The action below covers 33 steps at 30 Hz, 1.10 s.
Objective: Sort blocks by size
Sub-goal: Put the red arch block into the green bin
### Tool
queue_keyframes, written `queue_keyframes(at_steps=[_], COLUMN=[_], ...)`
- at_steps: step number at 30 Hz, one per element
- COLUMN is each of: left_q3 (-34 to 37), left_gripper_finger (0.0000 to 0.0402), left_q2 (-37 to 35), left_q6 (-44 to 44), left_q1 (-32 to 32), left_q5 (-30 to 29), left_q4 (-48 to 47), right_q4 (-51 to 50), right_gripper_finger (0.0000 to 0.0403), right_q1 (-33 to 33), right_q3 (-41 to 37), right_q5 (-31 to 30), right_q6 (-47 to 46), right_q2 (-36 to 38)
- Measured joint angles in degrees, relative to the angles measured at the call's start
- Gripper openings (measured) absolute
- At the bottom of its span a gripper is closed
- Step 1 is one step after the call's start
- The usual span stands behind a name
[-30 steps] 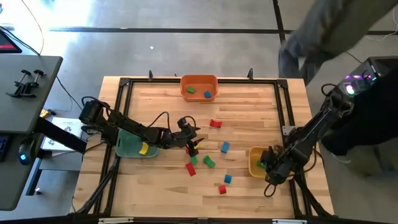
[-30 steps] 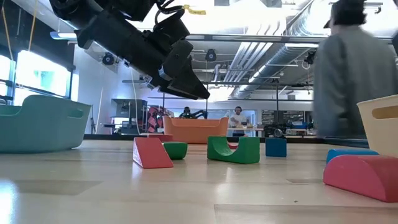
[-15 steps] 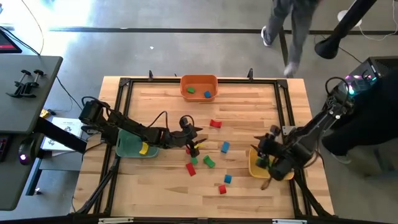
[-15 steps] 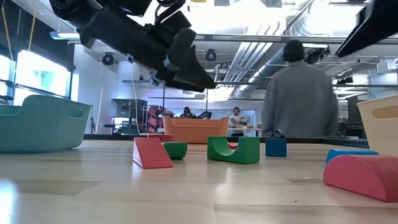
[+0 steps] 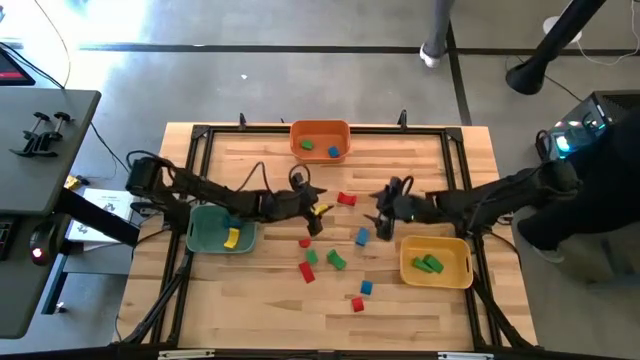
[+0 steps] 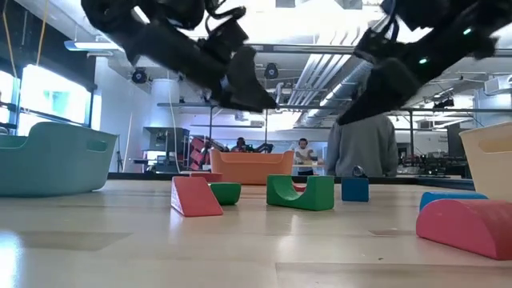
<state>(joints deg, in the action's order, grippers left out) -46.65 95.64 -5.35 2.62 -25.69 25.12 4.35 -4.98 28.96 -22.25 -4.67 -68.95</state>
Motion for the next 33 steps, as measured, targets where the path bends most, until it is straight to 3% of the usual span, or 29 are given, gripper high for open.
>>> queue_keyframes(at_steps=[5, 11, 22, 25, 30, 33], left_q3=[0.0, -0.1, 0.0, 3.2, 11.4, 13.1], left_gripper_finger=[0.0229, 0.0229, 0.0229, 0.0229, 0.0229, 0.0229], left_q2=[-8.1, -15.2, -14.0, -12.8, -7.2, -2.3], left_q6=[0.3, 6.3, 7.0, 7.1, 7.0, 4.5], left_q1=[-1.9, -1.4, 0.4, 0.6, -1.3, -2.4], left_q5=[-0.7, -0.5, 0.0, 0.1, 1.8, 5.0], left_q4=[-6.5, -7.2, 2.1, 12.2, 40.8, 49.7], right_q4=[14.0, 23.7, 33.7, 36.9, 41.5, 41.1], right_gripper_finger=[0.0290, 0.0283, 0.0281, 0.0281, 0.0281, 0.0281], right_q1=[6.3, 8.4, 8.4, 8.4, 8.4, 8.4], right_q3=[-4.3, -7.8, -8.1, -8.1, -8.1, -8.1], right_q5=[4.4, 10.2, 11.7, 11.9, 14.3, 12.0], right_q6=[3.4, 6.2, 8.8, 11.1, 14.0, 16.0], right_q2=[0.0, -1.9, -10.9, -13.5, -15.0, -13.0])
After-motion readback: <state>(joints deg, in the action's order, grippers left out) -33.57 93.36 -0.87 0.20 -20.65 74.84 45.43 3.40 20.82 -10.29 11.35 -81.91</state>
